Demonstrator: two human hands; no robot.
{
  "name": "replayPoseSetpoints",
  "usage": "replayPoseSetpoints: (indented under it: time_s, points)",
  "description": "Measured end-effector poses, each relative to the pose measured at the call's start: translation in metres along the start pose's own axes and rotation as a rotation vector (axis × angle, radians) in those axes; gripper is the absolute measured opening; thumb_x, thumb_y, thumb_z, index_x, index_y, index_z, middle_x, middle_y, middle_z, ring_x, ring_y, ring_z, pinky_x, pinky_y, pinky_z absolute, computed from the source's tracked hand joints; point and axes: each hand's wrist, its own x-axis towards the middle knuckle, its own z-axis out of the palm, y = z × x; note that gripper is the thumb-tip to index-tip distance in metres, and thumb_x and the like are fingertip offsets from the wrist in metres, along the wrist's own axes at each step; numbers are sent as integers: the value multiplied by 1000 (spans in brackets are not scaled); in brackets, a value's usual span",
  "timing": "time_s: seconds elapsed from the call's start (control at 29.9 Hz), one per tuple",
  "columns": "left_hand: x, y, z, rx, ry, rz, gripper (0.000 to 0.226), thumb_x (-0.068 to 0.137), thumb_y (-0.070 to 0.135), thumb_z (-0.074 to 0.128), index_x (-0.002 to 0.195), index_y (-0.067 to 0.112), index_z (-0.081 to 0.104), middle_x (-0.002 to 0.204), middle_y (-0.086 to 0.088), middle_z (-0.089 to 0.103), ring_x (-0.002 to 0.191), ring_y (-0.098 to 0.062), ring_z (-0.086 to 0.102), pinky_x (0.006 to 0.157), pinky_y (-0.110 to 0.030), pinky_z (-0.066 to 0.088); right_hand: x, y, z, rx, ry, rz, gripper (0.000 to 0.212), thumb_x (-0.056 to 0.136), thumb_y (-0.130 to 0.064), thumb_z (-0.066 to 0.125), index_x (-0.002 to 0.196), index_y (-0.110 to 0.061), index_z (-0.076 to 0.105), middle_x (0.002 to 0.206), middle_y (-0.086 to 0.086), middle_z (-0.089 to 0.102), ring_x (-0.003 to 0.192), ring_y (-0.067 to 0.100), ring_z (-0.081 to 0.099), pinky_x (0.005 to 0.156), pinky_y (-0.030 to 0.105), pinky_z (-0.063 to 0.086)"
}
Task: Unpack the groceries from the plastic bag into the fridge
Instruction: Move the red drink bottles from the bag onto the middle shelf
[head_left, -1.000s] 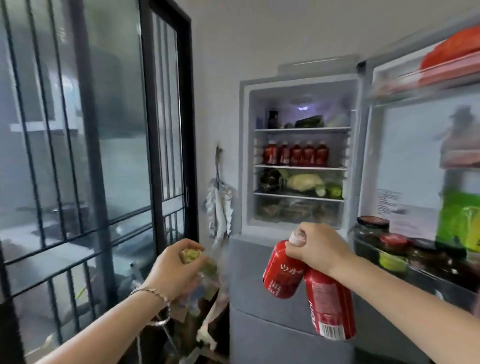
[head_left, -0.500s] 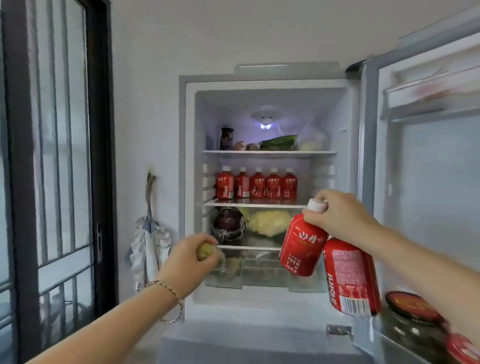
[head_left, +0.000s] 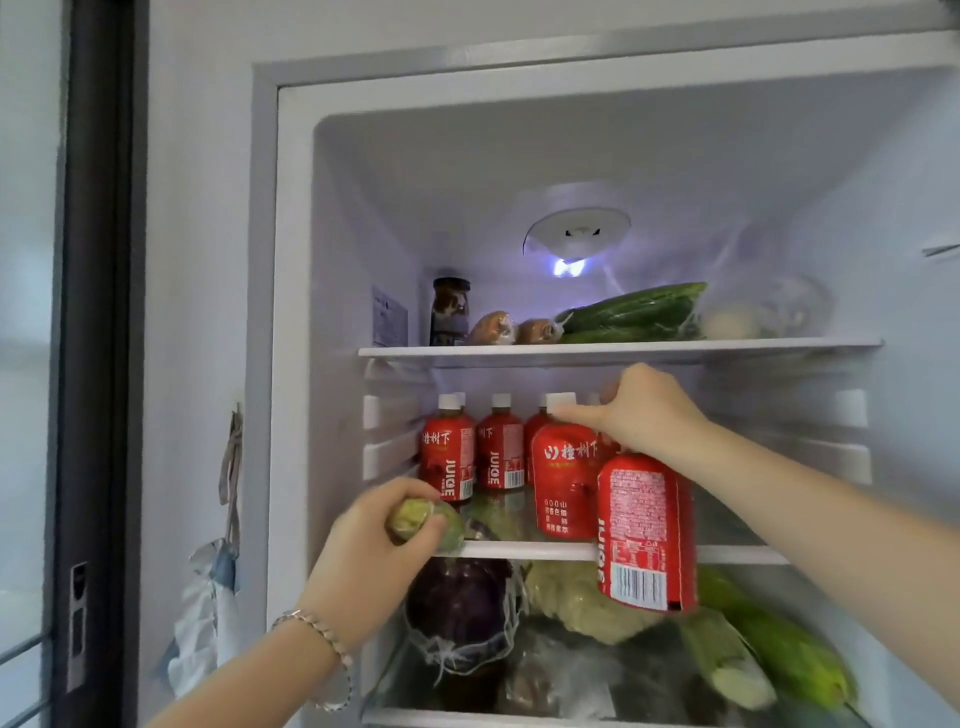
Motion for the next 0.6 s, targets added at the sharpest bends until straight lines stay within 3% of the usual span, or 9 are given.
replayPoseSetpoints:
  time_s: [0.07,0.13,0.2,0.33,0.5,0.6]
  points:
    - [4,-1,2,-24,-18,30,21,81,18,68,80,37,60,87,15,65,83,-2,61,67,-10,44,-13,7,-5,43,66,-45,47,76,-50,70,66,-4,66,59,5,65,61,19,63,68,37,54]
    - [10,-2,4,-36,-31,54,20,82,19,68,82,37,60,89,13,65,85,-3,62,71,-12,46,-26,11,-12,35,241,-128,32,79,-37,69,59,-13,65,55,-4,61,65,17,62,66,29,48]
    - [14,-2,7,-63,-24,65,21,82,18,67,82,38,60,91,10,66,86,-5,62,73,-14,47,-35,13,-22,12,417,-212,34,79,-30,69,50,-22,54,49,-10,54,63,18,58,64,26,41]
    - [16,-4,12,-100,8,91,21,82,18,68,81,38,60,89,9,66,82,-3,62,68,-11,44,-25,17,-27,81,648,-280,31,80,-19,68,53,-16,53,44,-5,48,55,25,53,62,27,40]
    - [18,1,7,-172,161,189,33,79,12,70,78,43,60,88,13,66,85,5,61,70,-4,46,-10,15,-2,22,627,-235,24,83,-24,63,60,-18,62,50,-6,52,62,24,54,65,25,34]
    - [22,13,-2,-115,327,367,40,77,8,70,85,45,56,90,17,63,89,6,58,76,-1,42,-9,14,-1,-126,562,-140,25,87,-33,55,82,-15,72,77,7,65,79,27,55,65,29,37]
